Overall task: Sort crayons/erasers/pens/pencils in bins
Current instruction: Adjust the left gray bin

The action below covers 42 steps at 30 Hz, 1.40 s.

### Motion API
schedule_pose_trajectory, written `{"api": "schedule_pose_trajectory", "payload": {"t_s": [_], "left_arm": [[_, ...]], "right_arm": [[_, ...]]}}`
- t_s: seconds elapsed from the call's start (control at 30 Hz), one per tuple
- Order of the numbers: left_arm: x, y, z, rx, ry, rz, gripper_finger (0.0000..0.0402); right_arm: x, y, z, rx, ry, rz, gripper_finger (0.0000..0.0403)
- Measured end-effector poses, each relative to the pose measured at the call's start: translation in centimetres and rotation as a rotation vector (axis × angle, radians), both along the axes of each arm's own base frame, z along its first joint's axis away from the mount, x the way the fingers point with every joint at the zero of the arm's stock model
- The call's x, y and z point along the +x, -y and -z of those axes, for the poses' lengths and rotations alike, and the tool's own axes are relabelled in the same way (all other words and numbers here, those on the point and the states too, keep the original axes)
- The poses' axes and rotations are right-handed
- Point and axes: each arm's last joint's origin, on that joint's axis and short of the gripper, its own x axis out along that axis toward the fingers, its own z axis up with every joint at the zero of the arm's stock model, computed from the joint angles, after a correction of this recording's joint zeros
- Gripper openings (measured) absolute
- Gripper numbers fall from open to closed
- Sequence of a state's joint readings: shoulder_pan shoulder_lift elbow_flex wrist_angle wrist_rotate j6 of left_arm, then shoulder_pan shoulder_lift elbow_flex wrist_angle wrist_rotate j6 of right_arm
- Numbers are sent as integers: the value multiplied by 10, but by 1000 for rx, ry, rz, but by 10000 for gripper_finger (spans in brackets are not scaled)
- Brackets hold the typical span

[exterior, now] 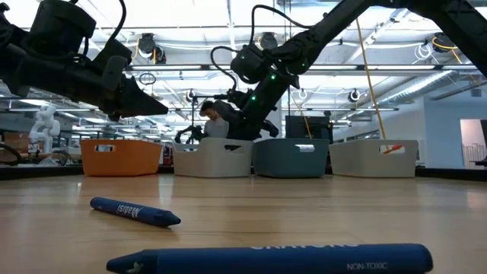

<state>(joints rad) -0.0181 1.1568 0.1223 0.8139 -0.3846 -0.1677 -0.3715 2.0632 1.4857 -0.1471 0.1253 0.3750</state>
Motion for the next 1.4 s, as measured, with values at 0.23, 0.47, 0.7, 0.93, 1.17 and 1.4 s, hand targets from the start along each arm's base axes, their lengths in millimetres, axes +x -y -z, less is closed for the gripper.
{"api": "schedule_pose_trajectory", "payload": {"t_s": [0.23, 0.47, 0.7, 0.93, 1.17, 1.4], "left_arm": [[0, 0, 0, -7, 2, -7, 6], [6, 1, 0, -45, -73, 26, 2], [45, 2, -17, -32, -165, 20, 2], [92, -3, -16, 4, -255, -71, 1], [125, -21, -6, -22, -315, -145, 1], [143, -40, 8, -55, -348, -275, 1]], "right_arm": [[-5, -8, -27, -96, -13, -117, 48], [-25, -51, -71, -216, -85, -359, 4], [-79, -80, -48, -266, 82, -357, 1], [-146, -96, -29, -297, 395, -255, 1], [-180, -103, -34, -362, 460, -208, 0], [-187, -105, -38, -401, 458, -228, 0]]}}
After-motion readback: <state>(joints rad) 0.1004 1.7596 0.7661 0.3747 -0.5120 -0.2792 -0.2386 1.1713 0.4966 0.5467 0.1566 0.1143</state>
